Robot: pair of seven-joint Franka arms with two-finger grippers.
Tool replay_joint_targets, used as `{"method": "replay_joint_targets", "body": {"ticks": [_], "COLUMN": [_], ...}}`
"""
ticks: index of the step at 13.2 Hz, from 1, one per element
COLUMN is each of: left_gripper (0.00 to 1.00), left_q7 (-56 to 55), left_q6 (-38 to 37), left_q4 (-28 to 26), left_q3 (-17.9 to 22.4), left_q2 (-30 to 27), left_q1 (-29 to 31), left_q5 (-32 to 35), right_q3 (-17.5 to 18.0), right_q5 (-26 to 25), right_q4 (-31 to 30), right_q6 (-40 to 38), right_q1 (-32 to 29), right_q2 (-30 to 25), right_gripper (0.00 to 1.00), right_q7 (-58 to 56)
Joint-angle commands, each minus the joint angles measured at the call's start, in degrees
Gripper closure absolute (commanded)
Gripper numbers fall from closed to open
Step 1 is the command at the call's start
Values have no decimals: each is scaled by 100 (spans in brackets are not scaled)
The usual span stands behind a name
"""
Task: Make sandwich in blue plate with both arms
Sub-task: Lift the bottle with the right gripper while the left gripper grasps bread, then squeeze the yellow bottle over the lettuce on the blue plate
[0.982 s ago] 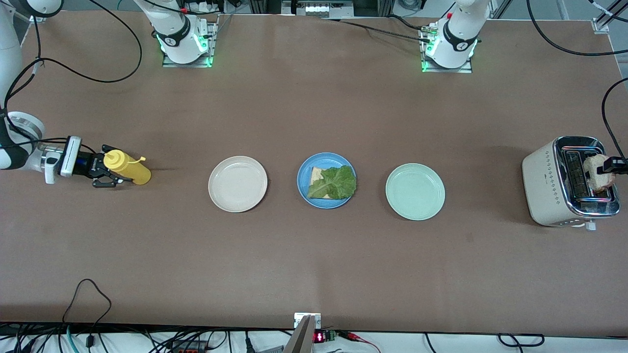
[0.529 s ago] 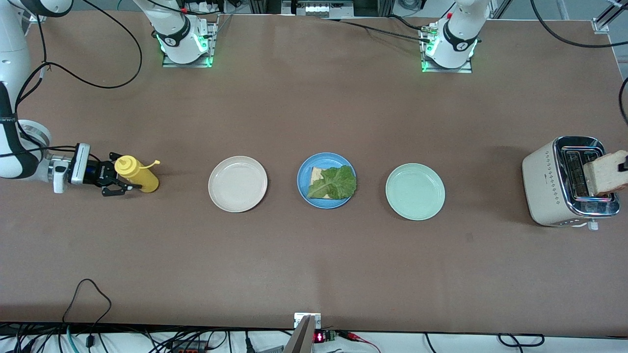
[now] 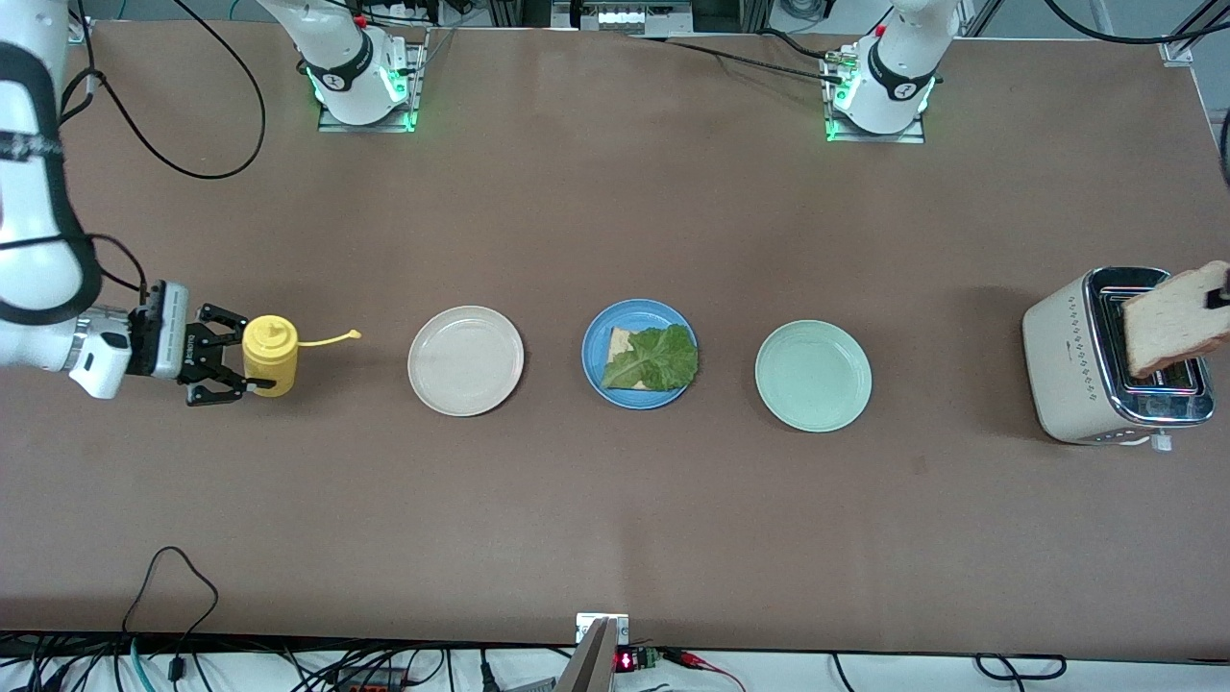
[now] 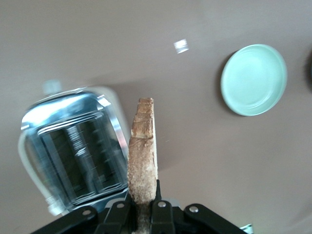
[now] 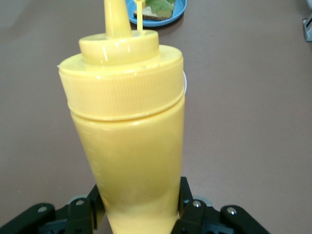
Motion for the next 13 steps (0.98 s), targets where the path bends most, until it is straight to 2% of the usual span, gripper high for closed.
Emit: {"method": "replay_joint_targets", "body": {"ticks": [1, 2, 5, 7, 11, 13], "left_gripper": [99, 99, 99, 99, 99, 99], "left_q7": [-651, -941, -1601, -1962, -2096, -2095], "left_q6": [-15, 64, 590, 976, 1294, 1312], "left_q4": [-303, -452, -926, -1225, -1394, -1385], "left_q3": [-469, -680, -1287, -1551, -1676, -1676], "left_q2": [-21, -12, -3, -3, 120, 155], "left_q1": [69, 69, 69, 69, 60, 51], "left_q5": [-433, -512, -601, -671, -671, -663], "right_q3": [-42, -42, -42, -33, -24, -33], "right_q5": [-579, -851, -2141, -2662, -4163, -4430], "right_q4": [-177, -177, -159, -159, -133, 138], "right_q6": [293, 460, 760, 769, 760, 717], "right_q1": [596, 877, 1765, 2266, 3478, 3901], "right_q2": [-324, -360, -395, -395, -255, 42], "right_gripper": [100, 100, 100, 100, 100, 100], "right_q7": [1165, 1692, 3476, 4496, 6518, 7109]}}
